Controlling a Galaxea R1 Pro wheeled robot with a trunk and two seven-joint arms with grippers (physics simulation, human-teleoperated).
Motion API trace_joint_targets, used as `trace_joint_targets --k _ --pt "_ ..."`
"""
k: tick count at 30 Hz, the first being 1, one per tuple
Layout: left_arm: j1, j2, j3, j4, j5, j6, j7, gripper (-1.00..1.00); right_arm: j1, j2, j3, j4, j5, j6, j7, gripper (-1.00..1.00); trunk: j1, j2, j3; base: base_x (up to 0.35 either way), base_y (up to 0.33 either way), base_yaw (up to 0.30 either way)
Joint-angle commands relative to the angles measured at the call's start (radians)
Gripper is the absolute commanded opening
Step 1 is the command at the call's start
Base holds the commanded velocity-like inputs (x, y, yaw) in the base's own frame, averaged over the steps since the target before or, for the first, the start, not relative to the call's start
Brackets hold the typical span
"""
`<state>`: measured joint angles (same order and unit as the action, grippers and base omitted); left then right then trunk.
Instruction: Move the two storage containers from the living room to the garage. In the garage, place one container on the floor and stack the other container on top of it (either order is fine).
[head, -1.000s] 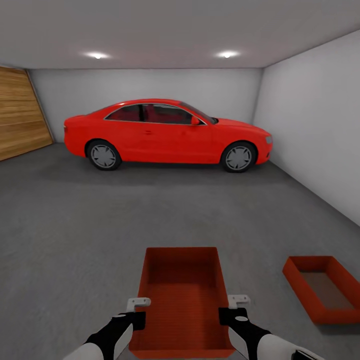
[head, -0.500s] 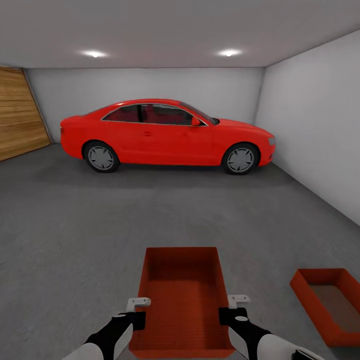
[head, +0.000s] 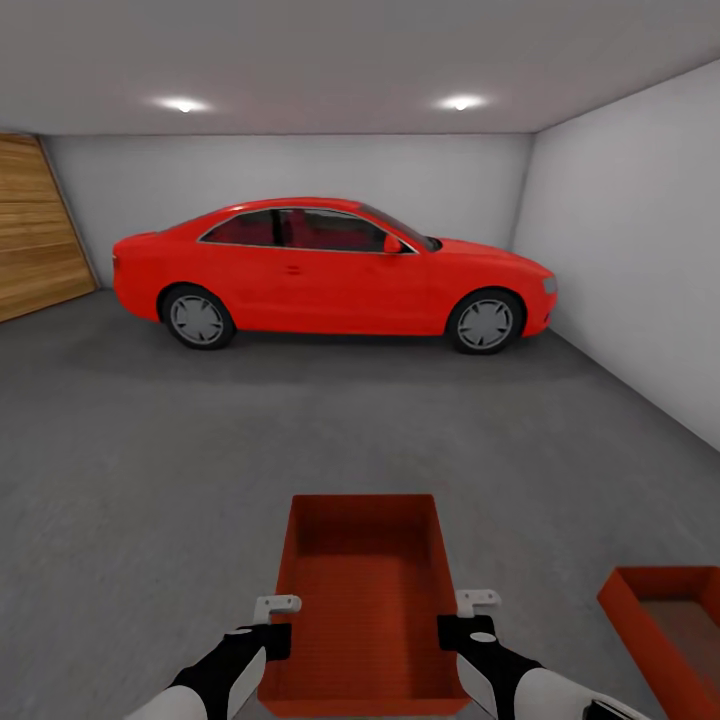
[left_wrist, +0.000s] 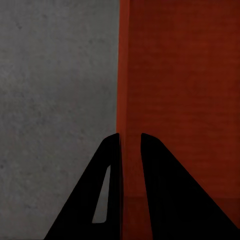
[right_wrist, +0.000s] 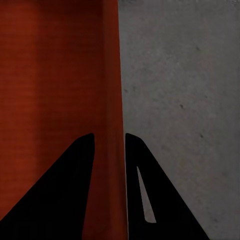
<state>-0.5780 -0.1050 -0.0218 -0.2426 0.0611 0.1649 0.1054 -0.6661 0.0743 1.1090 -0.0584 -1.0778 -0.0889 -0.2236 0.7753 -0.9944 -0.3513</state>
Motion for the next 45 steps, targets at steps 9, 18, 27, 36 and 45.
trace_joint_targets --k 9,18,27,36,45 --pt "0.000 0.001 -0.028 -0.004 0.020 0.007 0.003 -1.00 0.000 -0.004 0.018 0.028 -0.016 -0.002 -0.003 -1.00 0.001 -0.001 -0.001 0.321 0.000 0.000" --pt "0.000 0.001 -0.028 -0.003 0.020 0.007 0.003 -1.00 0.000 -0.004 0.018 0.028 -0.016 -0.002 -0.003 -1.00 0.001 -0.001 -0.001 0.321 0.000 0.000" --pt "0.000 0.001 -0.028 -0.003 0.020 0.005 0.003 -1.00 -0.001 -0.004 0.018 0.028 -0.016 -0.002 -0.003 -1.00 0.001 -0.001 -0.001 0.321 0.000 0.000" --pt "0.000 0.001 -0.029 -0.003 0.020 0.001 0.003 -1.00 0.000 -0.004 0.018 0.028 -0.016 -0.002 -0.003 -1.00 0.001 -0.001 -0.001 0.274 0.000 0.000" --pt "0.000 0.001 -0.029 -0.004 0.020 -0.001 0.003 -1.00 -0.001 -0.004 0.018 0.028 -0.016 -0.002 -0.003 -1.00 0.001 -0.001 -0.001 0.022 0.000 0.000"
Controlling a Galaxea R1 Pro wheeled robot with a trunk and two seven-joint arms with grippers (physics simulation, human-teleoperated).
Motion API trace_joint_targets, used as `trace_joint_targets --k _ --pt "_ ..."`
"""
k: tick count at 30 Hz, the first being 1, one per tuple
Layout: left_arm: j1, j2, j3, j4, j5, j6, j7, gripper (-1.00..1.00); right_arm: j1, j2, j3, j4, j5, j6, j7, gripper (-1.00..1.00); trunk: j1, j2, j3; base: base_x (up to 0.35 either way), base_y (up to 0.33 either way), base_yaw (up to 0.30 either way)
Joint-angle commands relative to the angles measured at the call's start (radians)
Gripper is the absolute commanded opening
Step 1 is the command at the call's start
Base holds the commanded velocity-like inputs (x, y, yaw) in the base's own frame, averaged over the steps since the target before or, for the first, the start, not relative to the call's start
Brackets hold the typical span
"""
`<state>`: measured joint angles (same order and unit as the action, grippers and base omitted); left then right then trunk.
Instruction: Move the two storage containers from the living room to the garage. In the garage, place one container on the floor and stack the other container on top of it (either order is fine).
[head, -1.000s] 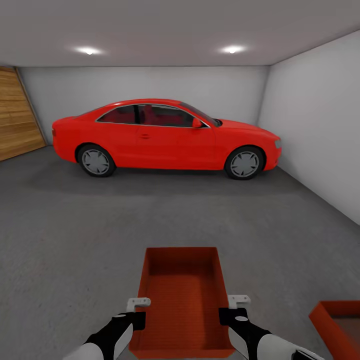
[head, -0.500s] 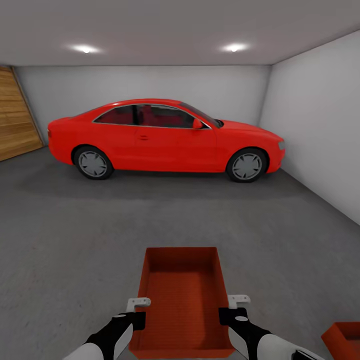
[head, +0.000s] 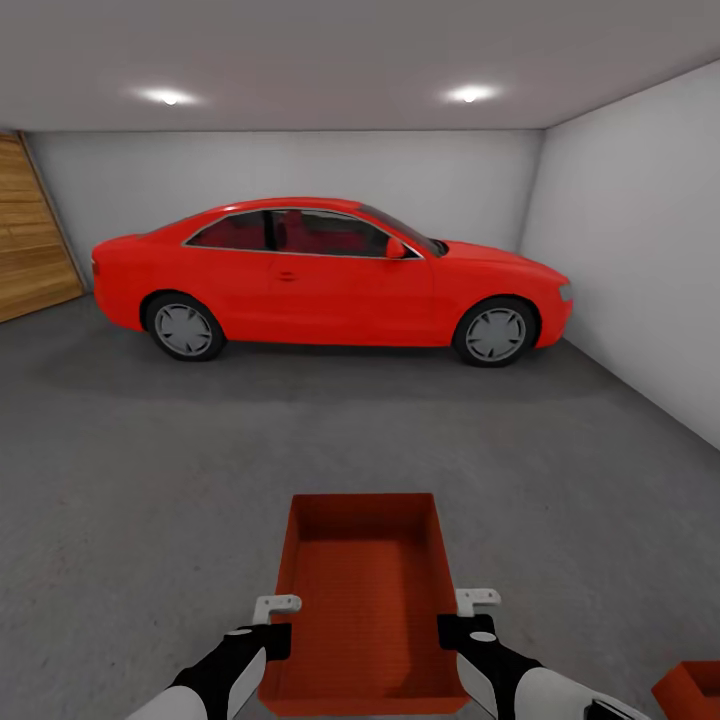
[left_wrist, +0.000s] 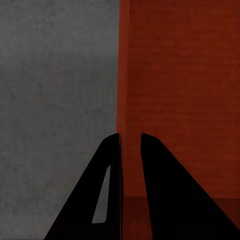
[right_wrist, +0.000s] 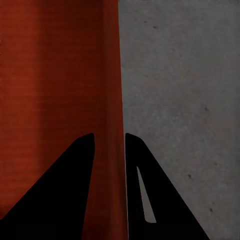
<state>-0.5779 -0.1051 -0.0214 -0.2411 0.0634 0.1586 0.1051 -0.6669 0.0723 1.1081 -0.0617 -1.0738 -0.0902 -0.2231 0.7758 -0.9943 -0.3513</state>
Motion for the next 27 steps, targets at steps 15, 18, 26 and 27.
trace_joint_targets --k 15,18,26,27 --pt "0.000 0.001 -0.029 -0.005 0.018 0.006 0.004 -1.00 0.001 -0.001 0.019 0.032 -0.020 0.000 -0.004 -1.00 0.000 -0.001 -0.001 0.000 0.000 -0.067" --pt "0.000 0.001 -0.029 -0.005 0.018 0.006 0.004 -1.00 0.000 -0.001 0.019 0.032 -0.020 0.001 -0.004 -1.00 0.000 -0.001 -0.001 0.000 0.000 -0.270" --pt "0.000 0.001 -0.029 -0.005 0.018 0.006 0.004 -1.00 0.000 -0.001 0.019 0.032 -0.020 0.001 -0.004 -1.00 0.000 -0.001 -0.001 0.000 0.000 -0.282" --pt "0.000 0.001 -0.029 -0.005 0.018 0.006 0.004 -1.00 0.001 -0.001 0.019 0.032 -0.020 0.001 -0.004 -1.00 0.000 -0.001 -0.001 0.000 0.000 -0.283"
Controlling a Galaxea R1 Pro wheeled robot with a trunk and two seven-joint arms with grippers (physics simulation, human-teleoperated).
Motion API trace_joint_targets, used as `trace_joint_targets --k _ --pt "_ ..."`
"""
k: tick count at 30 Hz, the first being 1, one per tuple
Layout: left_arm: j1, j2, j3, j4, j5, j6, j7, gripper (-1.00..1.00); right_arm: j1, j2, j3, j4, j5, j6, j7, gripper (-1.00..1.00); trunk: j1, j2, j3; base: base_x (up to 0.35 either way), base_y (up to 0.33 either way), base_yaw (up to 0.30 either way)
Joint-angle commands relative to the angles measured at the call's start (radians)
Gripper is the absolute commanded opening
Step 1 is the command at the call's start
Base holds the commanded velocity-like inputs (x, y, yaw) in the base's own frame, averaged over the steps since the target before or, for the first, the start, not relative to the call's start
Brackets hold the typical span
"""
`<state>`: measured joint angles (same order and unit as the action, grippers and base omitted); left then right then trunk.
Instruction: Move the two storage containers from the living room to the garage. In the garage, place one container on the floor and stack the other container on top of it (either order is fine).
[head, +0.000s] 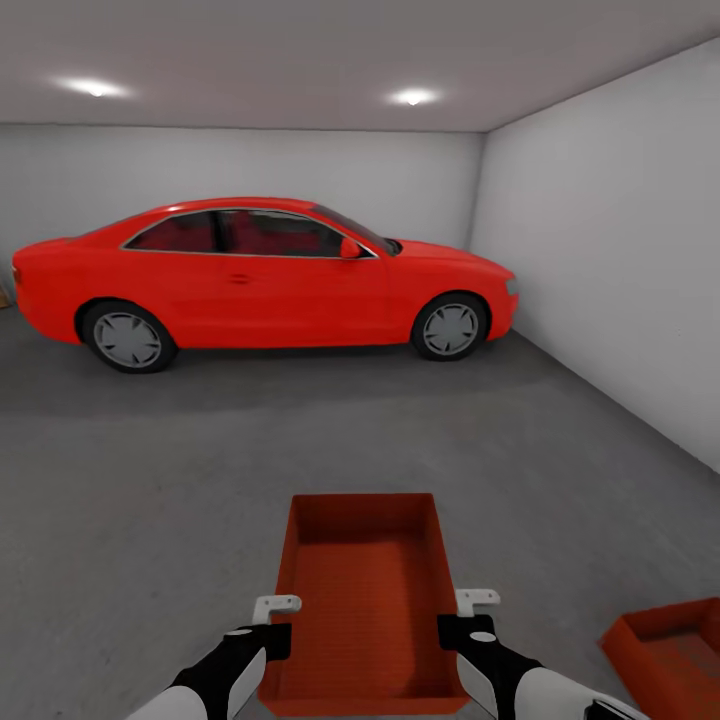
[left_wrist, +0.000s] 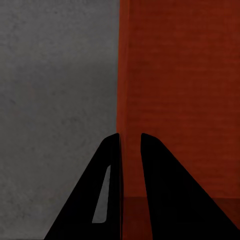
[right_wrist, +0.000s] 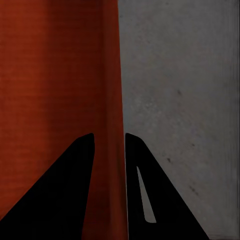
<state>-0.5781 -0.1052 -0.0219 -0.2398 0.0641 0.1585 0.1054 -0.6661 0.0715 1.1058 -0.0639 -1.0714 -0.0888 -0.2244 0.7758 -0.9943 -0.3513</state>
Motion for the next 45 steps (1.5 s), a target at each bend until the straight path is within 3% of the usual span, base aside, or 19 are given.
trace_joint_targets --k 1,27,45 --pt "0.000 0.001 -0.029 -0.006 0.017 0.006 0.004 -1.00 0.000 -0.001 0.022 0.034 -0.022 0.000 -0.003 -1.00 0.000 -0.001 -0.001 0.000 0.000 -0.283" --pt "0.000 0.001 -0.029 -0.007 0.017 0.007 0.004 -1.00 -0.001 -0.001 0.022 0.034 -0.022 0.001 -0.001 -1.00 0.000 -0.001 -0.001 0.003 0.001 -0.283" --pt "0.000 0.001 -0.029 -0.006 0.017 0.007 0.004 -1.00 -0.001 0.000 0.023 0.034 -0.022 0.001 -0.001 -1.00 0.000 -0.001 -0.001 0.290 0.038 -0.283"
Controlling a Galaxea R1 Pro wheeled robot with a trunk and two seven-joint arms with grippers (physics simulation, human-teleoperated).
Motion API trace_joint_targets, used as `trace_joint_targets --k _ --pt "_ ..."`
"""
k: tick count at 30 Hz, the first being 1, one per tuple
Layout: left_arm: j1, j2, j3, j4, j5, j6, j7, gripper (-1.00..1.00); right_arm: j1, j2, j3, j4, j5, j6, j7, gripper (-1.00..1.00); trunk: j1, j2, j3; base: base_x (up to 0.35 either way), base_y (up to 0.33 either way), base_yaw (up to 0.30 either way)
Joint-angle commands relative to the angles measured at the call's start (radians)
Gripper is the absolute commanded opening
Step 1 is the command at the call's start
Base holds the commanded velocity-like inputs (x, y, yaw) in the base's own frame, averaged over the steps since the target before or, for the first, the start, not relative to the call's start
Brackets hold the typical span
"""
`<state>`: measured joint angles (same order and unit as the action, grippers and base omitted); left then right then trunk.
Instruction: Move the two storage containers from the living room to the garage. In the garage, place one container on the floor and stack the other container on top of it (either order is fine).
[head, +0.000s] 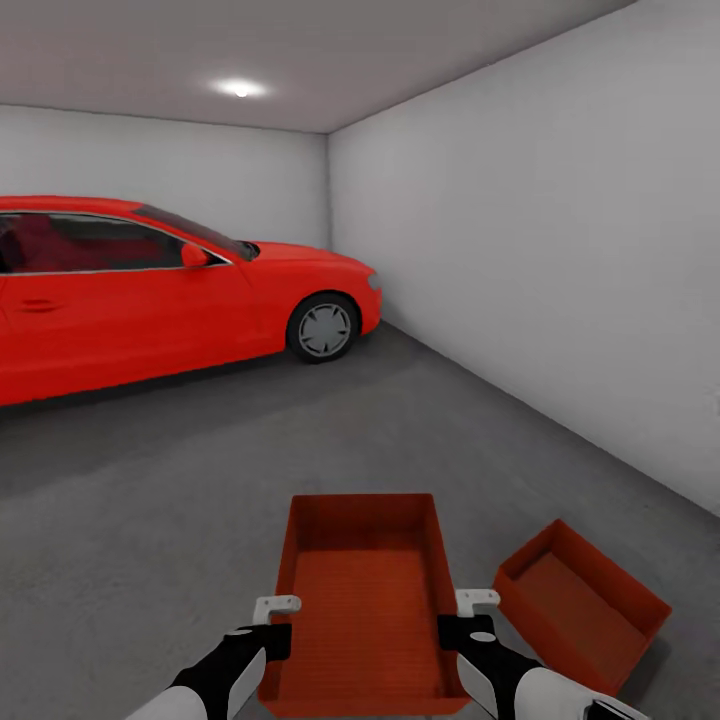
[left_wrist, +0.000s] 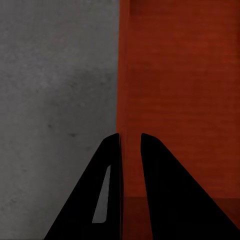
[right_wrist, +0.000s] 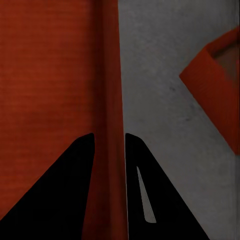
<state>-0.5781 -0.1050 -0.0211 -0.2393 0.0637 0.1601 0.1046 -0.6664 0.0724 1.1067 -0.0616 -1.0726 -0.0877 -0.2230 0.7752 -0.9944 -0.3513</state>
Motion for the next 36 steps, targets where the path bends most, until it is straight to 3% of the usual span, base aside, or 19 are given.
trace_joint_targets --k 1,15,28,36 --pt "0.000 0.001 -0.029 -0.006 0.018 0.006 0.004 -1.00 0.000 -0.001 0.022 0.032 -0.021 0.000 -0.003 -1.00 0.001 -0.001 -0.001 0.319 0.000 -0.279" --pt "0.000 0.001 -0.029 -0.006 0.018 0.005 0.004 -1.00 0.000 -0.001 0.022 0.032 -0.021 -0.001 -0.003 -1.00 0.001 -0.001 -0.001 0.320 0.000 -0.263" --pt "0.000 0.001 -0.029 -0.006 0.018 0.004 0.004 -1.00 0.000 -0.002 0.021 0.032 -0.021 -0.002 -0.003 -1.00 0.001 -0.001 -0.001 0.321 0.000 -0.032" --pt "0.000 0.002 -0.029 -0.006 0.018 0.004 0.004 -1.00 0.000 -0.001 0.021 0.032 -0.021 -0.001 -0.004 -1.00 0.001 -0.001 -0.001 0.321 0.000 -0.213"
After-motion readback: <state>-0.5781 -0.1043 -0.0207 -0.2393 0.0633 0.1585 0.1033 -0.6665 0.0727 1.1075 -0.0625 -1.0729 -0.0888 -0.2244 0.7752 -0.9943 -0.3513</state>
